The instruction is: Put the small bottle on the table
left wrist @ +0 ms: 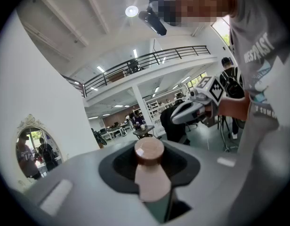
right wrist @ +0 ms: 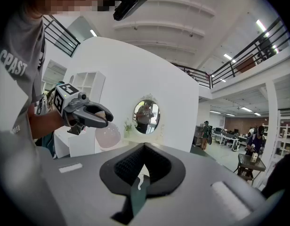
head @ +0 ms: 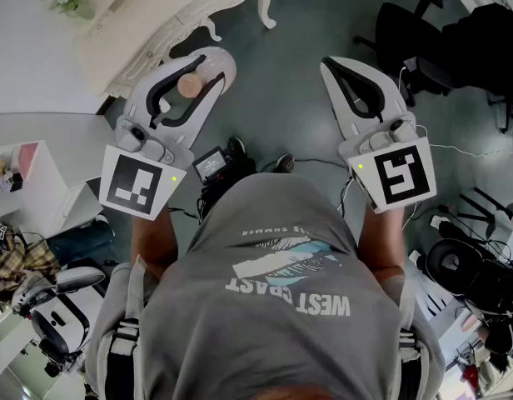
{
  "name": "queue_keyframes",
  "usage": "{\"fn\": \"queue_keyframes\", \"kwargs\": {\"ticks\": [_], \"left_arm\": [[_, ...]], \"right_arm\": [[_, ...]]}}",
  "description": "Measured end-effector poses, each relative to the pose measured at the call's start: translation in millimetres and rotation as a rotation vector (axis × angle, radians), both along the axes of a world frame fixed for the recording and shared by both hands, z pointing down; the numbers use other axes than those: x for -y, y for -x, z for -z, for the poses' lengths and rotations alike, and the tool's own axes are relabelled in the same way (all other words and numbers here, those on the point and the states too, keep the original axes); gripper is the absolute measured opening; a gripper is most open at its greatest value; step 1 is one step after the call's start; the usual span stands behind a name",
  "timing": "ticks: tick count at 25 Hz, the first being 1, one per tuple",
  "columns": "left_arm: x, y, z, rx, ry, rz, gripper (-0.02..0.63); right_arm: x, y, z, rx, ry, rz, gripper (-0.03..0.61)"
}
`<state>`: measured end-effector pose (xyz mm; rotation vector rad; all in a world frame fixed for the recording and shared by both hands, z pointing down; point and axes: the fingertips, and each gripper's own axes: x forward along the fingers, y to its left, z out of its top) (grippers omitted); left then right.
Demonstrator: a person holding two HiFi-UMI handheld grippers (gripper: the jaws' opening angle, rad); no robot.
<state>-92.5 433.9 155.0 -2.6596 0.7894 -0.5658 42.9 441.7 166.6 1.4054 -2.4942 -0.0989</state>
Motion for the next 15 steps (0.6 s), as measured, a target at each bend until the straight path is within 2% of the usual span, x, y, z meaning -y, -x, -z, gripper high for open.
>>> {"fn": "queue_keyframes", "kwargs": {"ticks": [15], "left_arm": [[-3.0,-21.0,-4.7,-0.003,-0.011,0.018,0.114]], "right_arm": [[-5.3,-25.5,-1.3,0.012,-0.012,-0.008,0.000]]}}
